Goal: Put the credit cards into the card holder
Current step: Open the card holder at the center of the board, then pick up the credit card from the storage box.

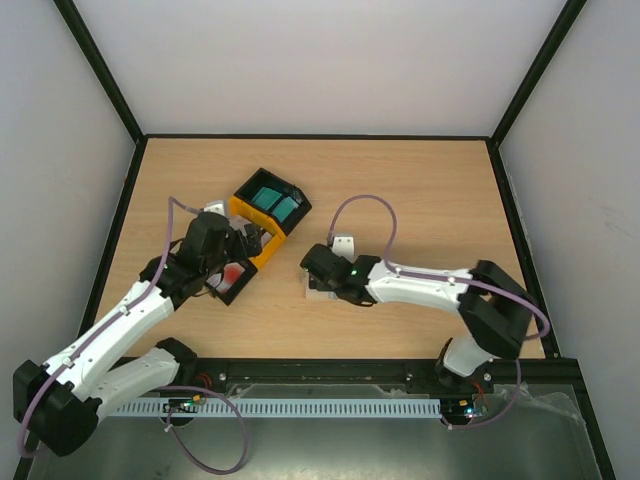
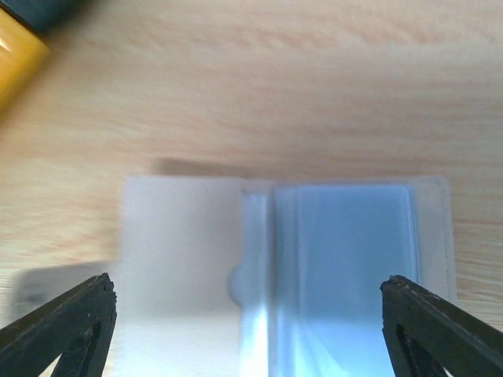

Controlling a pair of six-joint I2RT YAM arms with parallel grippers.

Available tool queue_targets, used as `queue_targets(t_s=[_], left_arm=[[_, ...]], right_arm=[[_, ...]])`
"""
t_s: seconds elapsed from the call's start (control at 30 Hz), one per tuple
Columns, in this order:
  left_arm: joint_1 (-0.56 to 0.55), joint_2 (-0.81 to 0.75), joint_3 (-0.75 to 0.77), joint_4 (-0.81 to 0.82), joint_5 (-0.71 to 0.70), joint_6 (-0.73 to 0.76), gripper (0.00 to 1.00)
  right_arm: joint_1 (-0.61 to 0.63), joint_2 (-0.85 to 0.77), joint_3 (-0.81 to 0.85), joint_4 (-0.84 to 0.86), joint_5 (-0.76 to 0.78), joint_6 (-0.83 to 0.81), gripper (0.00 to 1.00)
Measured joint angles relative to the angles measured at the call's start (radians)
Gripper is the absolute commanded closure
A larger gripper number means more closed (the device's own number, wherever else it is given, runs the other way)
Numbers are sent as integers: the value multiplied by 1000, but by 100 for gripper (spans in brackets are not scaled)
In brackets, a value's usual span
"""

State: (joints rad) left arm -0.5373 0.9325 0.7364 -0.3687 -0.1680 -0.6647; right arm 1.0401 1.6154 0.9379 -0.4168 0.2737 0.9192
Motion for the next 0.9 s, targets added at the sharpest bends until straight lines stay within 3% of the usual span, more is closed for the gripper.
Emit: queue_targets(t_s=[0.27,0.4,0.7,0.9], left_arm=[[41,30,65,-95,8,148,1],[66,93,90,-95,84,214,14],[105,486,257,-121,165,274,55],[164,684,331,-127,173,323,59]], right_arm=[[-77,-249,-77,125,-56,-23,10],[-137,-304,-158,163,-114,-50,11],[-180,-344,-251,244,-222,-99,19],[-190,-333,-279,274,-275,-122,24]])
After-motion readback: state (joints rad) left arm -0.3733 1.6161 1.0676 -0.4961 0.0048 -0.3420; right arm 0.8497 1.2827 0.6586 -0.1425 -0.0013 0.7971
